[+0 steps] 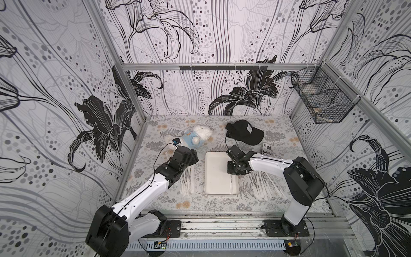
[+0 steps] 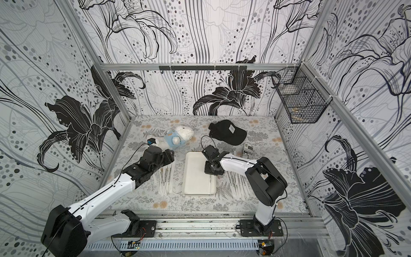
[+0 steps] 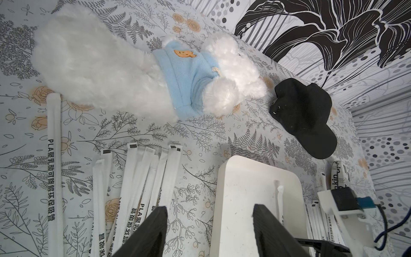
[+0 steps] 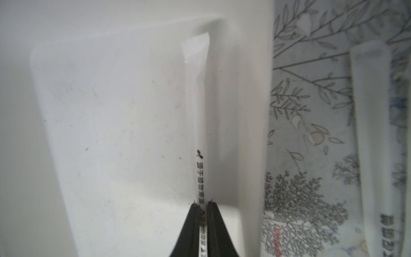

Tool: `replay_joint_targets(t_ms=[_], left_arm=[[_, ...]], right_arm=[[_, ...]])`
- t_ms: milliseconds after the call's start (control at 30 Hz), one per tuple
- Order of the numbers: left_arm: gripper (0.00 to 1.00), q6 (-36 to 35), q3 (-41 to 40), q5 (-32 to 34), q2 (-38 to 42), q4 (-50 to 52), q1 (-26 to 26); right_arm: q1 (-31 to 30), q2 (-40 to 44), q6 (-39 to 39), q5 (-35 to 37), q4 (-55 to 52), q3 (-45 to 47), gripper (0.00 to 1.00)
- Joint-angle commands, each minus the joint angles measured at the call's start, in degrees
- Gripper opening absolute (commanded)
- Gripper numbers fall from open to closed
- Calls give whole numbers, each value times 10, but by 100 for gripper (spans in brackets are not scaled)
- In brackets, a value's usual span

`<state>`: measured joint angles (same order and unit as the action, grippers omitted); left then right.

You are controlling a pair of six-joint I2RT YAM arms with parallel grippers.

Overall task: Put the straws into the storage box
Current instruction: Place the straw in the storage box.

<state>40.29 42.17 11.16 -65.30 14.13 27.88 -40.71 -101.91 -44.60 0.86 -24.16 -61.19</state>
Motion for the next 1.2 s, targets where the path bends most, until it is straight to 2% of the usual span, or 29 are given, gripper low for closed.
replay_joint_targets(t_ms=[0,233,600,767,833,900,1033,1100,1167], left_arm=[[64,0,-7,-13,4,-8,-8],[61,8,-18,-13,8,-11,-13],[58,5,-18,-12,11,1,-22],[54,-4,-20,-8,0,17,-45],[51,-7,-37,-19,-14,5,-63],[44,-6,-58,-60,-37,-17,-87],[39,-10,-62,-97,-89,-53,-84],[33,-9,-48,-88,-117,-20,-83],[33,-10,-52,-44,-110,17,-87]], right_arm=[[-4,-10,-3,19,-13,1,14],[-9,-14,6,43,-37,-12,23],[-43,-30,21,108,-98,-64,27],[-54,-13,20,121,-129,-90,35],[-57,7,22,117,-133,-98,36],[-57,33,23,110,-130,-102,36],[-57,59,27,124,-115,-99,35],[-57,59,23,125,-107,-94,35],[-57,68,17,117,-91,-84,35]])
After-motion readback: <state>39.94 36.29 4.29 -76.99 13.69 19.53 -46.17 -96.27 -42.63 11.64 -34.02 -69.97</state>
